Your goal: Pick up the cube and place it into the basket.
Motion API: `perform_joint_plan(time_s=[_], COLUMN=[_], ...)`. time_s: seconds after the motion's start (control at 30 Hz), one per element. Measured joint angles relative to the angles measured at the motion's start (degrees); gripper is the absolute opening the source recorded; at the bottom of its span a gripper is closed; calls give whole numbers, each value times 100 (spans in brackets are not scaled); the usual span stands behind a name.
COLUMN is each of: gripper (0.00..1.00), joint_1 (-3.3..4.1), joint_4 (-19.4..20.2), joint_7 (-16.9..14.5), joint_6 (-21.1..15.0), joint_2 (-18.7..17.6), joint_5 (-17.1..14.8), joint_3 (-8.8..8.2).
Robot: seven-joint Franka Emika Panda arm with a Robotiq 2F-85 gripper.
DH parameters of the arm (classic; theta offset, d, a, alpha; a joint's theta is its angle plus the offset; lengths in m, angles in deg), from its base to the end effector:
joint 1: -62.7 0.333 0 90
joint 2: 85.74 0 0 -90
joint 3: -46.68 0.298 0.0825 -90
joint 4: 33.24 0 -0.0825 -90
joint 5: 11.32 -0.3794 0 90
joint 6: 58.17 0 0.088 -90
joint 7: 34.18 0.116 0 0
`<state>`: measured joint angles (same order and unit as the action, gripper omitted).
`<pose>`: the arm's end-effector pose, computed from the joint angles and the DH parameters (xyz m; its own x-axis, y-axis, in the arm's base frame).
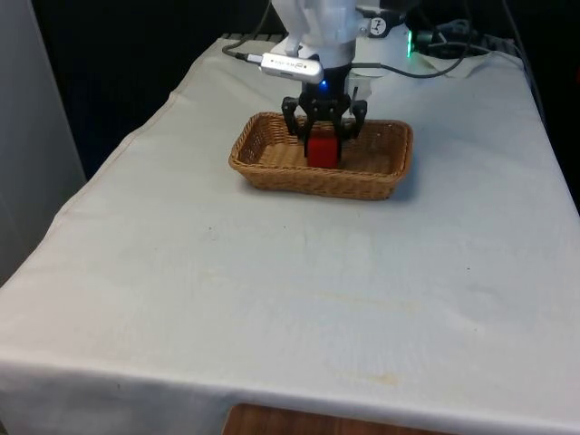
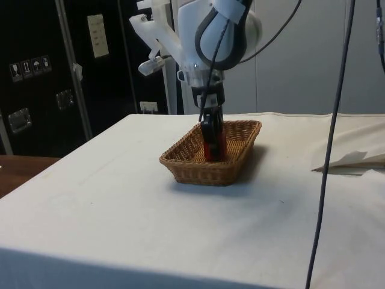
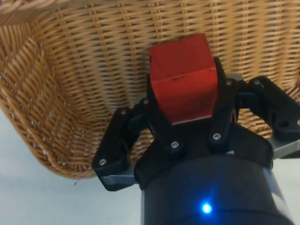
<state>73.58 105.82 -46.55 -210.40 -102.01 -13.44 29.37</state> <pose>0.4757 -0.0626 0.1715 0.9955 0.0785 -0.0528 0.0815 -0.9950 0.0575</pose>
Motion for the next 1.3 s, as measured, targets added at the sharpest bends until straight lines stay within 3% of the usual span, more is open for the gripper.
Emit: perform_joint_plan(time_s=[0.1,0.13,0.27,0.3,0.4,0.43,0.77,1.3], gripper=[3,16,54,54,83,99,100,100], joint_1=[0,0,0,0,0,0,0,0], joint_4=[-17,-23,-23,-23,-23,-23,-34,-23], joint_7=[0,0,0,0,0,0,0,-11], joint_6=[-6,-6,-6,-6,-6,-6,0,498], joint_2=[-34,-46,-46,-46,-46,-46,-29,561], joint_5=[0,0,0,0,0,0,0,52], joint_3=[0,0,0,0,0,0,0,-40])
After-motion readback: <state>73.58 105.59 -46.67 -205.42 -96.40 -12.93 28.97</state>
